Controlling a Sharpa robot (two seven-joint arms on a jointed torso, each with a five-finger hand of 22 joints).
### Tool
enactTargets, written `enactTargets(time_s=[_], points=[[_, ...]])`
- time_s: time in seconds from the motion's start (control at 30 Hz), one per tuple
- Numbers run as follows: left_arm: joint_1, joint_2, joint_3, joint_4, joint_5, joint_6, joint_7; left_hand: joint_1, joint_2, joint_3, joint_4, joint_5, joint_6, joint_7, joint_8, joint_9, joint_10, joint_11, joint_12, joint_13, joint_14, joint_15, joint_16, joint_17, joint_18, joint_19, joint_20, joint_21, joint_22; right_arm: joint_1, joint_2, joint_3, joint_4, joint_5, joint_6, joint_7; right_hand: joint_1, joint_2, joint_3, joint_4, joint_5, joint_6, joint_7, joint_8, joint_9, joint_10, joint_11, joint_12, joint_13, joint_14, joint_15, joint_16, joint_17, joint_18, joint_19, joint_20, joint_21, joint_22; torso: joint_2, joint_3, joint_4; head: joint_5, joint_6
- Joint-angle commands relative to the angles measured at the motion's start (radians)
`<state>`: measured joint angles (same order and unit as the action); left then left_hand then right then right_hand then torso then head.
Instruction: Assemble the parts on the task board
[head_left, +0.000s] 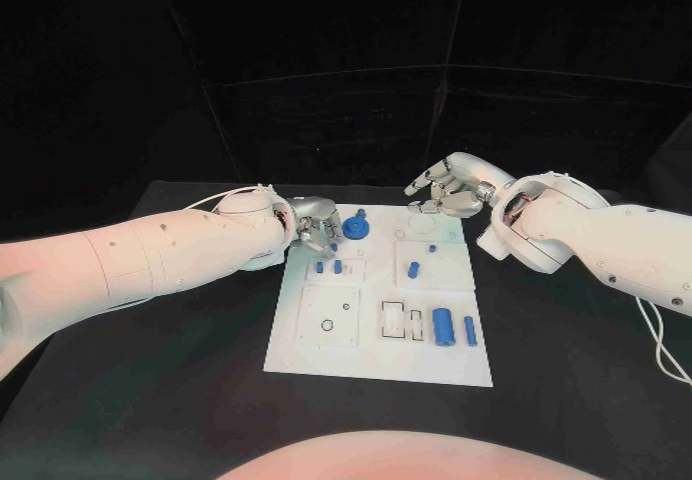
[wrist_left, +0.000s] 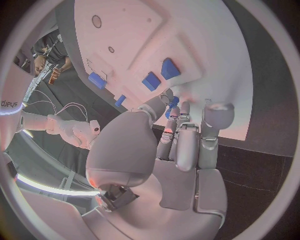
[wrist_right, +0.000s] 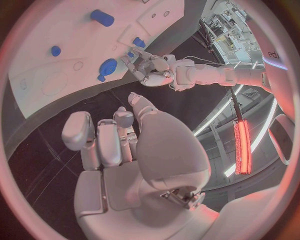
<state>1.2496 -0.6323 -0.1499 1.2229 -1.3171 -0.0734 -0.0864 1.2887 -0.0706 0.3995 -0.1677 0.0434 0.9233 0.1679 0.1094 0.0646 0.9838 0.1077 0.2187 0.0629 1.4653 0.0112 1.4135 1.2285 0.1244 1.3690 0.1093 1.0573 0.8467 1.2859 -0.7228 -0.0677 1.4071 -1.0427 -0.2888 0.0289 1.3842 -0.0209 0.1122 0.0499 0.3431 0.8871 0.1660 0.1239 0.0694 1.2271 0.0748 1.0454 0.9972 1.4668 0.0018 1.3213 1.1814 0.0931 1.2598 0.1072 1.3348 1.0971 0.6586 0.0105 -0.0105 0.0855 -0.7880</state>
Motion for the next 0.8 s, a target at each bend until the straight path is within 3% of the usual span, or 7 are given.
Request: enactTargets(time_s=[0.03, 0.13, 0.27, 0.47, 0.6, 0.67, 0.8], points=[[0.001, -0.006, 0.001, -0.001, 0.007, -0.022, -0.009, 0.001, -0.011, -0.009, 0.000, 0.005, -0.012, -0.001, -0.010, -0.001, -0.014, 0.002, -0.006, 0.000, 0.025, 0.006, -0.004, -0.004, 0.013, -0.009, 0.003, -0.012, -0.011, 0.002, -0.002, 0.001, 0.001, -0.001, 0.000, 0.005, 0.000, 0.007, 0.005, 0.001, 0.005, 0.002, 0.000, 0.003, -0.001, -0.010, -0.002, -0.009, -0.006, 0.020, -0.006, -0.008, -0.003, 0.007, -0.009, 0.000, -0.008, -0.005, 0.000, 0.0001, -0.0003, -0.002, 0.002], [0.001, -0.018, 0.001, 0.003, 0.007, -0.026, -0.010, 0.005, -0.012, -0.015, -0.001, 0.005, -0.019, -0.001, -0.014, 0.000, -0.026, 0.003, -0.010, 0.000, 0.025, 0.008, -0.005, -0.009, 0.015, -0.011, 0.005, -0.022, -0.022, 0.002, -0.004, 0.001, -0.004, -0.001, 0.004, -0.002, 0.001, 0.005, 0.010, 0.002, 0.006, -0.005, 0.001, 0.001, -0.002, -0.072, -0.002, -0.098, -0.097, 0.017, -0.006, -0.018, -0.014, 0.010, -0.020, 0.000, -0.019, -0.022, 0.000, -0.0003, 0.0003, -0.005, 0.003], [0.003, -0.046, 0.002, 0.014, 0.020, -0.031, -0.007, 0.011, -0.016, -0.027, -0.002, 0.005, -0.025, -0.004, -0.017, 0.001, -0.049, 0.007, -0.017, 0.000, 0.023, 0.010, -0.009, -0.015, 0.018, -0.014, 0.007, -0.036, -0.038, 0.002, -0.005, 0.001, -0.022, -0.002, -0.006, -0.013, 0.005, -0.003, 0.033, 0.010, 0.009, -0.015, 0.005, 0.000, -0.001, -0.224, 0.004, -0.318, -0.290, -0.019, -0.001, -0.105, -0.119, 0.031, -0.103, 0.003, -0.092, -0.138, -0.001, -0.0015, 0.0020, -0.011, 0.005], [0.016, -0.104, 0.004, 0.028, 0.125, -0.073, 0.028, 0.017, -0.007, -0.031, 0.001, 0.006, -0.010, 0.005, -0.009, 0.005, -0.038, 0.007, -0.007, 0.004, 0.026, 0.010, -0.006, -0.010, 0.018, -0.011, 0.008, -0.037, -0.037, 0.002, -0.015, 0.000, -0.047, -0.041, -0.013, -0.020, 0.024, -0.024, 0.074, 0.011, 0.006, 0.022, 0.008, 0.025, 0.003, -0.256, 0.011, -0.446, -0.420, -0.044, 0.004, -0.181, -0.197, 0.043, -0.145, 0.008, -0.143, -0.201, -0.001, -0.0001, 0.0014, -0.015, 0.010], [0.023, -0.144, 0.004, 0.030, 0.375, -0.191, 0.138, 0.012, 0.010, -0.030, 0.013, 0.006, 0.086, 0.009, 0.042, 0.023, 0.063, -0.002, 0.045, 0.018, 0.018, 0.006, -0.019, -0.035, 0.022, -0.017, 0.006, -0.055, -0.057, -0.009, -0.027, 0.000, -0.052, -0.131, -0.009, -0.022, 0.041, -0.031, 0.105, 0.008, -0.001, 0.062, 0.004, 0.041, 0.005, -0.257, 0.011, -0.539, -0.511, -0.043, 0.003, -0.200, -0.215, 0.044, -0.147, 0.008, -0.152, -0.210, -0.002, 0.0008, -0.0021, -0.024, 0.017], [0.024, -0.163, 0.004, 0.034, 0.575, -0.248, 0.233, 0.013, 0.021, -0.024, 0.017, 0.006, 0.109, 0.000, 0.054, 0.026, 0.095, -0.012, 0.057, 0.021, 0.007, -0.002, -0.037, -0.073, 0.028, -0.027, 0.001, -0.078, -0.085, -0.021, -0.035, 0.000, -0.049, -0.205, -0.004, -0.025, 0.046, -0.041, 0.130, 0.008, -0.017, 0.104, -0.006, 0.054, 0.006, -0.212, 0.002, -0.624, -0.598, -0.041, -0.001, -0.213, -0.224, 0.046, -0.147, 0.004, -0.157, -0.213, -0.001, 0.0002, -0.0024, -0.037, 0.025], [0.023, -0.186, 0.003, 0.064, 0.935, -0.304, 0.379, 0.003, 0.036, -0.015, 0.030, 0.006, 0.122, -0.006, 0.058, 0.024, 0.109, -0.017, 0.055, 0.017, -0.059, -0.006, -0.135, -0.238, 0.056, -0.106, -0.004, -0.227, -0.256, -0.048, -0.047, -0.001, -0.039, -0.340, 0.004, -0.037, 0.050, -0.053, 0.147, 0.005, -0.035, 0.129, -0.019, 0.053, 0.003, -0.186, -0.001, -0.688, -0.665, -0.036, -0.004, -0.220, -0.226, 0.044, -0.143, 0.000, -0.158, -0.209, 0.000, -0.0001, -0.0015, -0.057, 0.037]])
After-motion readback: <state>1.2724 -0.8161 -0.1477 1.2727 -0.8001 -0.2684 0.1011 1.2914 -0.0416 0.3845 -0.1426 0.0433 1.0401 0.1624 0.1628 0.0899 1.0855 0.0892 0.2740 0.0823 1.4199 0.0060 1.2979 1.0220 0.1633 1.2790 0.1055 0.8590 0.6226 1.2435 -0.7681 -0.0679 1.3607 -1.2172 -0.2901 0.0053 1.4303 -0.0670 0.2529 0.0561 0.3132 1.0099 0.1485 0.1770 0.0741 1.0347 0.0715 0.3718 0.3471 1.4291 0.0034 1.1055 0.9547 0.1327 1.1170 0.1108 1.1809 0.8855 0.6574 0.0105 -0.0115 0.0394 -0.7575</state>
